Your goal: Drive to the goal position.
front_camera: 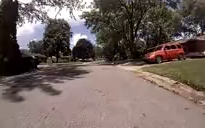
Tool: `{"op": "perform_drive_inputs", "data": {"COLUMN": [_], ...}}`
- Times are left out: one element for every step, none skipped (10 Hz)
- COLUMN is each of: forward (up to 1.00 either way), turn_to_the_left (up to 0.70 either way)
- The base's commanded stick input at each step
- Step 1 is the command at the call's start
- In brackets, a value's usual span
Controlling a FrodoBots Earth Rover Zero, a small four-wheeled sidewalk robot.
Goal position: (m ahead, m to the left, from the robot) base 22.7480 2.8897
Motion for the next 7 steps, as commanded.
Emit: {"op": "perform_drive_inputs", "data": {"forward": [0.70, 0.70, 0.70, 0.70, 0.70, 0.70, 0.70], "turn_to_the_left": [0.00, 0.00, 0.00, 0.00, 0.00, 0.00, 0.00]}}
